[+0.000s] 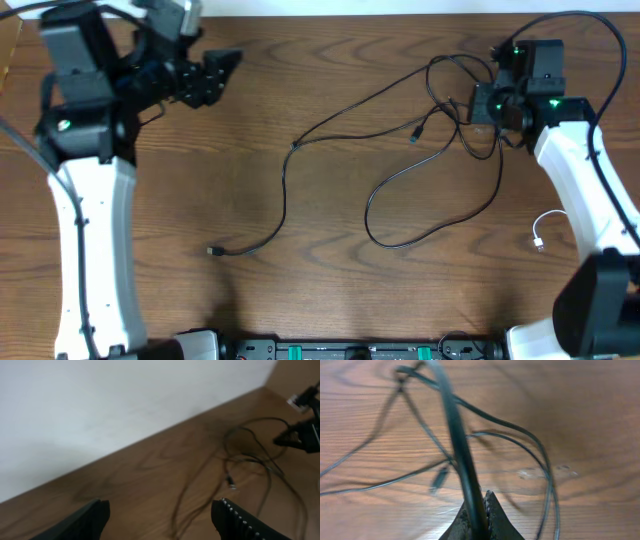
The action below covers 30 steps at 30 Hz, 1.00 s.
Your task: Untangle cables
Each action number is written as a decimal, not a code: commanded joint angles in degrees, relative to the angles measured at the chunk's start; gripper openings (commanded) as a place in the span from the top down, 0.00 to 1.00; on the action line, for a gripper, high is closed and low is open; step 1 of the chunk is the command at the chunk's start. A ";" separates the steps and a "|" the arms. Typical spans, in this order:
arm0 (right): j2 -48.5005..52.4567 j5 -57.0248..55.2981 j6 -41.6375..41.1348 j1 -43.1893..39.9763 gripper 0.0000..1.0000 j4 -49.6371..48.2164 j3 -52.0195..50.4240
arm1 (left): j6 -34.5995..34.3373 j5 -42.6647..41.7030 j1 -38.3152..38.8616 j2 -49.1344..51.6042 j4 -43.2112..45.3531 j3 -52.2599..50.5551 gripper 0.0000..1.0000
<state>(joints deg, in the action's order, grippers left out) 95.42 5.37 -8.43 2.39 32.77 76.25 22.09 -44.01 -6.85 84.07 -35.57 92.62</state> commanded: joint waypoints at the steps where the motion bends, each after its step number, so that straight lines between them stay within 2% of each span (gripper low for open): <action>1: -6.64 0.20 1.86 3.13 0.99 -0.66 -0.17 | -0.33 -4.66 3.65 3.43 0.07 1.25 0.30; 11: -15.10 1.75 1.84 8.41 0.99 -1.49 -0.17 | -0.28 -4.66 14.19 6.95 0.24 1.25 0.30; 20: -15.85 6.01 1.66 11.89 0.99 -2.58 -0.17 | 0.37 -4.66 21.38 7.06 0.50 1.25 0.29; 30: -21.33 6.16 1.62 16.90 0.99 -5.35 -0.15 | 0.35 -4.66 23.06 9.73 0.96 1.25 0.30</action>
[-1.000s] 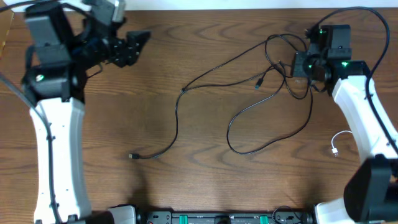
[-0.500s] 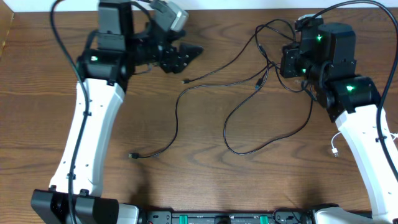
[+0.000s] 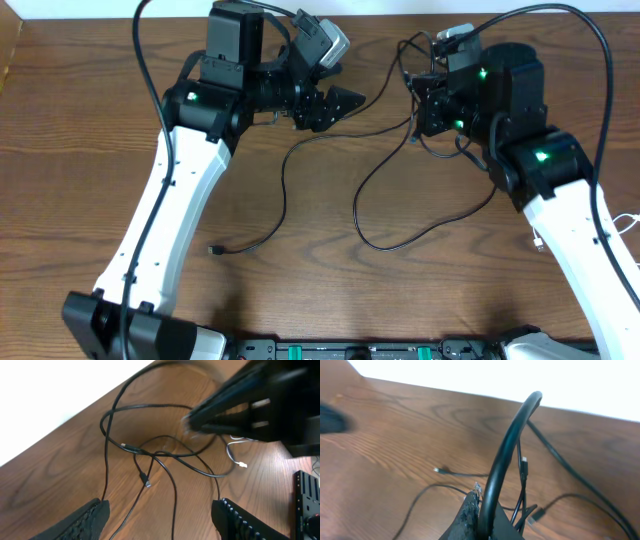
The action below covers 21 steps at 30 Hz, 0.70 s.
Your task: Untangle cables
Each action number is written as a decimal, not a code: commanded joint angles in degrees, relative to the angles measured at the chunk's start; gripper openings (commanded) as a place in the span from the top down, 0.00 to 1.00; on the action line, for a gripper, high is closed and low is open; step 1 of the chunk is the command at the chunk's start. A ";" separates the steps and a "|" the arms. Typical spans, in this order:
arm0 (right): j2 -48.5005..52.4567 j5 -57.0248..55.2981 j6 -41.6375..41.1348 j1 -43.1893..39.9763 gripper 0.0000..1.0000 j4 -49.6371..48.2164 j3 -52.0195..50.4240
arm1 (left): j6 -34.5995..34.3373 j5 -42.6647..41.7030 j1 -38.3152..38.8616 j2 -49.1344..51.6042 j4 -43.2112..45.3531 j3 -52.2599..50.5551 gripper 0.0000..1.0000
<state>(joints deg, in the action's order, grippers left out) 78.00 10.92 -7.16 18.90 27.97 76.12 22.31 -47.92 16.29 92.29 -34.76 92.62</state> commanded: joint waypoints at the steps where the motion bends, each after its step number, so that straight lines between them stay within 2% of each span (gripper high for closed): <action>1: -4.87 0.59 0.37 0.37 0.99 -0.48 -0.02 | 0.13 -0.72 -0.09 1.86 0.26 1.25 0.29; 6: -9.35 0.83 0.44 0.28 0.99 -0.48 -0.02 | 0.15 -1.44 -0.09 2.78 0.37 1.25 0.30; 10: -12.13 5.99 0.90 0.28 0.99 -0.55 -0.02 | 0.83 -5.20 -0.07 3.08 0.79 1.25 0.30; 18: -13.18 12.35 -0.11 0.33 0.99 -1.81 -0.02 | 1.01 -14.08 0.33 3.08 1.77 1.25 0.29; 21: -13.20 13.42 -0.72 0.33 0.99 -1.97 -0.02 | 0.98 -15.08 0.98 3.08 2.21 1.25 0.29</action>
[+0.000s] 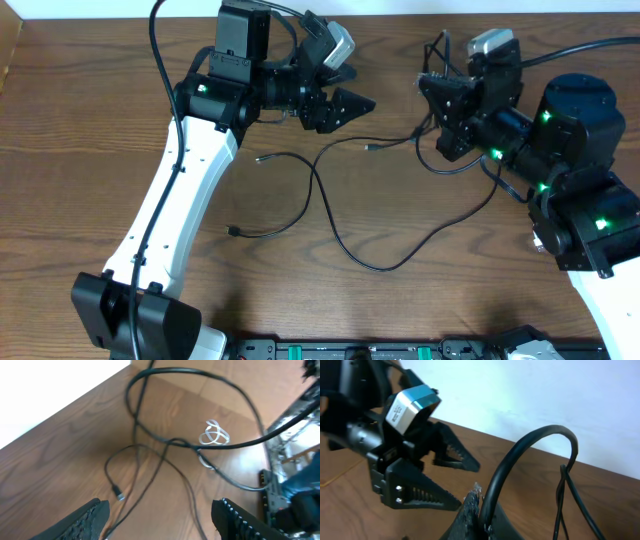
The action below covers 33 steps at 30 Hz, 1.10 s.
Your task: Untangle cables
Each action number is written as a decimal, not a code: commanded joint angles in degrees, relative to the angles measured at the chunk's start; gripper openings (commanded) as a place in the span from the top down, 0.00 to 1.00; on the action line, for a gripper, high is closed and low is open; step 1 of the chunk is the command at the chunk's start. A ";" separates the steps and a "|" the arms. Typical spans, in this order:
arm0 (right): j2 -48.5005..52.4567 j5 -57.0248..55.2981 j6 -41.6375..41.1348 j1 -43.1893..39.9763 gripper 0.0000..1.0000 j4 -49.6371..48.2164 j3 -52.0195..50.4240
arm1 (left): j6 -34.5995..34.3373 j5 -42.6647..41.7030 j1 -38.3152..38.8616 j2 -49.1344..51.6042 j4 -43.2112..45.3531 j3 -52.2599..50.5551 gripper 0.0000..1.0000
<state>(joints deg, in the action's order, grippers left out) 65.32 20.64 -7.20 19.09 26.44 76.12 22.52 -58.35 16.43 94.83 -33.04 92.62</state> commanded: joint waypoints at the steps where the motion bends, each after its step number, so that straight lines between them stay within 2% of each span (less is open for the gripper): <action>1: -0.52 4.31 -0.68 0.13 0.99 -0.48 -0.02 | 0.76 -4.66 1.05 0.55 0.59 1.25 0.30; 15: -1.25 11.37 -2.05 0.15 0.99 -3.98 -0.02 | 0.76 -5.20 2.58 4.48 1.07 1.25 0.29; 29: -3.13 9.81 -2.56 2.01 0.99 -4.37 -0.04 | 0.26 -5.81 2.58 6.01 2.29 1.25 0.29; 33: -3.13 8.17 -1.95 2.01 0.99 -4.07 -0.04 | 0.09 -8.59 2.58 6.01 2.29 1.25 0.29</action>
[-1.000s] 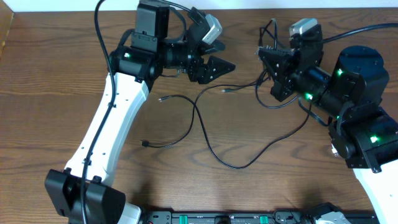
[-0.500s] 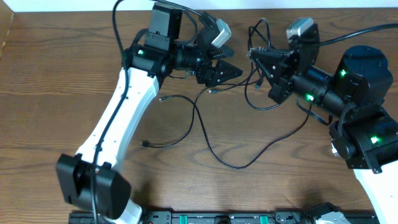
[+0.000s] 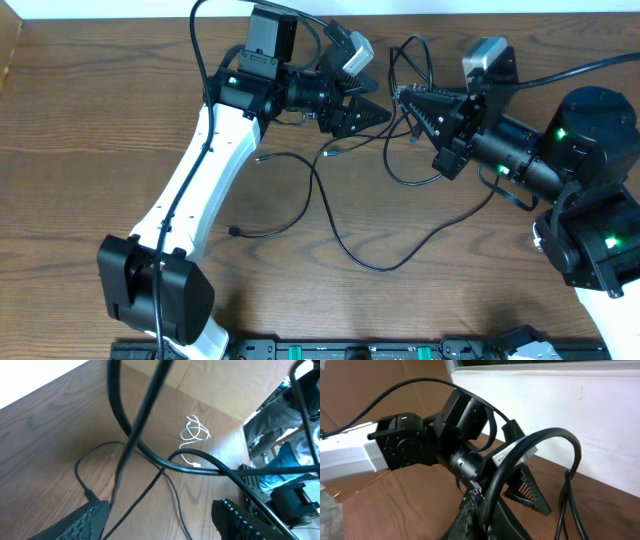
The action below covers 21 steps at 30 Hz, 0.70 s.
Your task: Untangle cables
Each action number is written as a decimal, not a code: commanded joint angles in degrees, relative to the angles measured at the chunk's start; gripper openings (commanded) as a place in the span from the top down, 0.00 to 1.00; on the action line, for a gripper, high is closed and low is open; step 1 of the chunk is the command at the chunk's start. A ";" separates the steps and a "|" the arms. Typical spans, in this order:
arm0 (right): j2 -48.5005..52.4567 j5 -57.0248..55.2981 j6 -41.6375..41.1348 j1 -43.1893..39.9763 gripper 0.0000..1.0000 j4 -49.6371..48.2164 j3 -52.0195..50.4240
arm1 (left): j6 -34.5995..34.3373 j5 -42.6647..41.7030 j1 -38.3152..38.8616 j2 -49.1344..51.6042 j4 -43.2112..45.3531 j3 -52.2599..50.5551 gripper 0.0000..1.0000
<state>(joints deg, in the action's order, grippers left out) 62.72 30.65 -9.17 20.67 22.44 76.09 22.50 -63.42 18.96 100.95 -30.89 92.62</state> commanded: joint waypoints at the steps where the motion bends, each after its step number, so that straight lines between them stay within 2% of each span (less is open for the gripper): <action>1: -0.52 -2.93 0.04 0.44 0.99 0.24 -0.02 | 0.11 -3.89 0.04 -0.11 0.17 1.25 0.29; 8: -0.50 -7.08 1.60 0.37 0.99 1.38 -0.02 | -0.35 -4.07 0.04 -0.13 0.15 1.25 0.28; 9: -0.46 -8.28 1.60 0.37 0.99 1.66 -0.02 | -0.35 -4.68 0.04 -0.13 0.13 1.25 0.25; 17: 1.09 -9.20 2.45 0.39 0.99 1.60 -0.02 | -0.31 -14.34 0.15 -0.13 0.39 1.25 0.21; 21: 2.99 -9.31 2.40 0.42 0.99 1.01 -0.02 | -0.33 -16.59 0.79 -0.13 1.03 1.25 0.18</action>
<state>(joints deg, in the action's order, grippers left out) 64.27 22.31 -7.81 20.67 24.10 76.09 22.31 -75.37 19.11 100.95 -30.26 92.62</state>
